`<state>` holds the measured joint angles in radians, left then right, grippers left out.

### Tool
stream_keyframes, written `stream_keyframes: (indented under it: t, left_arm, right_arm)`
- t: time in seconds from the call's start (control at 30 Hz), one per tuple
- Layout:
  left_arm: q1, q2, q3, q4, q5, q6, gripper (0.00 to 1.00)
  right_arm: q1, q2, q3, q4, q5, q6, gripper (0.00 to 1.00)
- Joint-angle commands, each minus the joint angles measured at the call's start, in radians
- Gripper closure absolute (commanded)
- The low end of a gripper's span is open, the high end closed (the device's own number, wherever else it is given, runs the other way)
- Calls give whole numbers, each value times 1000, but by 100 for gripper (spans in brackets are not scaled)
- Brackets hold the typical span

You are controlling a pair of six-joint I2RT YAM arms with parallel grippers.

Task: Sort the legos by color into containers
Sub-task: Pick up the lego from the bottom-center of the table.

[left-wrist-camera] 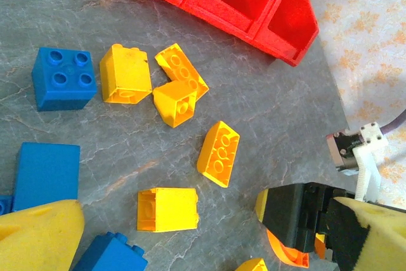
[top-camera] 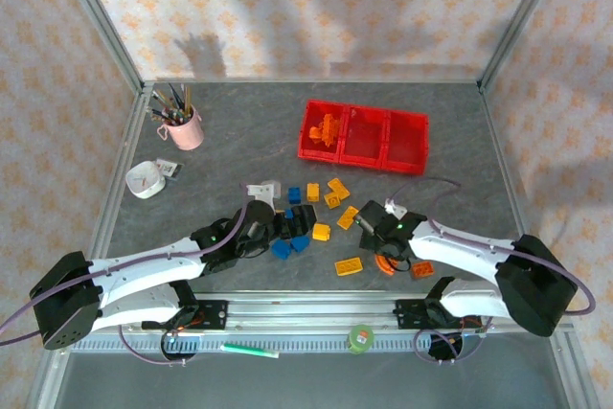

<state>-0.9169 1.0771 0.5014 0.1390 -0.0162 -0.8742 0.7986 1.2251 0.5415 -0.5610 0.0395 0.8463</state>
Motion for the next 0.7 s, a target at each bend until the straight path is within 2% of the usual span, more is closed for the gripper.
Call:
stream_keyframes:
  t: [0.0,0.1,0.23,0.5,0.67]
  left_arm:
    - [-9,-20,9,-7,-35,-2,1]
    - [-8,-22,11,-10,-40,1,1]
    - [-9,-18,9,-4,-44,3,1]
    - [-10,-20,16,-16,-49,7,1]
    - [-9,-26,16,-12,-50,11,1]
  right_arm:
    - [14,22,30,-26,67,35,38]
    - [17,21,23,-25,65,31,43]
    - [27,39,28,-23,69,28,45]
    - [31,53,34,-5,66,-10,58]
    - [30,40,48,5,63,-40,62]
